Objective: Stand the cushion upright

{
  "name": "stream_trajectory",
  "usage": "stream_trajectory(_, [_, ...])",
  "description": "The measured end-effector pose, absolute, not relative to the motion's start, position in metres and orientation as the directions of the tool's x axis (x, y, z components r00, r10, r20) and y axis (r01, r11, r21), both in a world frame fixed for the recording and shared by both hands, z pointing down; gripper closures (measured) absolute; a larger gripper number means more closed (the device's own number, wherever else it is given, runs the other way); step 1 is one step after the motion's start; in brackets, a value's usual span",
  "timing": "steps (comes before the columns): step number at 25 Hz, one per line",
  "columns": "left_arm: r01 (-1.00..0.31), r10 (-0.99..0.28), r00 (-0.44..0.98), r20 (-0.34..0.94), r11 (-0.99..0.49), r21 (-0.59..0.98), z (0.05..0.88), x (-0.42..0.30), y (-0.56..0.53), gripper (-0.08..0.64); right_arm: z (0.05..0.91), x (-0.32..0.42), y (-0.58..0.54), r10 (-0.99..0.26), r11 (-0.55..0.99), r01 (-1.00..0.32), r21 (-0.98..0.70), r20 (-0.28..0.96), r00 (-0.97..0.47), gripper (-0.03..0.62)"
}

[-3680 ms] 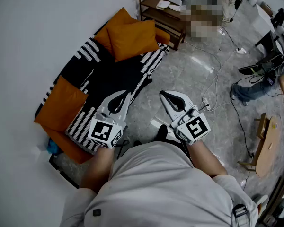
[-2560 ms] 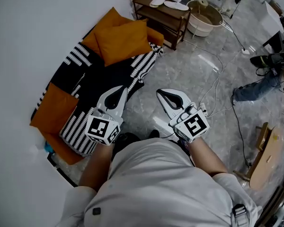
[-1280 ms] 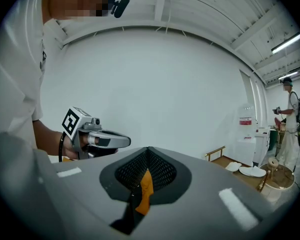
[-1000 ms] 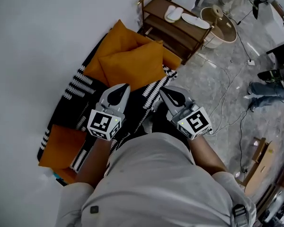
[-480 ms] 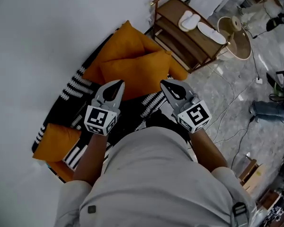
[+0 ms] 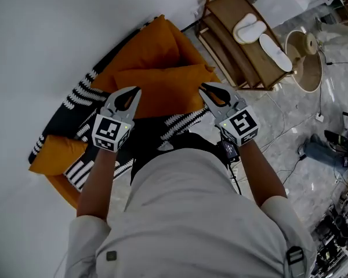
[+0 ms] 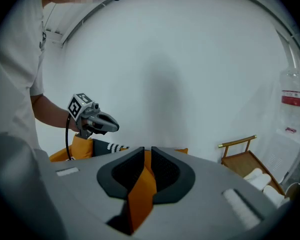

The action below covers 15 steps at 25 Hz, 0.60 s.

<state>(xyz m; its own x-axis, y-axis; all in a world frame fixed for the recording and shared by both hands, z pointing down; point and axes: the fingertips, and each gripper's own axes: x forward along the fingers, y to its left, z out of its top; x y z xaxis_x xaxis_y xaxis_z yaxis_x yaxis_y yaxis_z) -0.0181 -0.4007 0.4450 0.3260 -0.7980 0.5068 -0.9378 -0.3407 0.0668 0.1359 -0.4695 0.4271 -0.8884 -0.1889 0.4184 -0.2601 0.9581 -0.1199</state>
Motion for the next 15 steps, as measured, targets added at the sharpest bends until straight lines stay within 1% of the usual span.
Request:
stream_trajectory(1, [-0.934, -0.787, 0.331, 0.520, -0.350, 0.064, 0.452, -0.019, -0.407, 0.554, 0.436, 0.136, -0.479, -0.166, 0.962, -0.242, -0.125, 0.435, -0.885, 0.531])
stream_trajectory(8, [-0.911, -0.688, 0.339, 0.642, -0.410, 0.042, 0.521, -0.045, -0.440, 0.478, 0.510, 0.129, -0.531, -0.056, 0.982, -0.144, -0.121, 0.545, -0.837, 0.476])
stream_trajectory(12, [-0.884, -0.616, 0.353, 0.704, -0.466, 0.036, 0.565, -0.057, -0.448, 0.400, 0.558, 0.130, -0.550, 0.000, 0.982, -0.115, -0.149, 0.610, -0.793, 0.434])
stream_trajectory(15, [-0.875, -0.567, 0.345, 0.748, -0.482, 0.038, 0.598, -0.070, -0.452, 0.359, 0.596, 0.131, -0.565, 0.031, 0.982, -0.098, -0.160, 0.654, -0.756, 0.407])
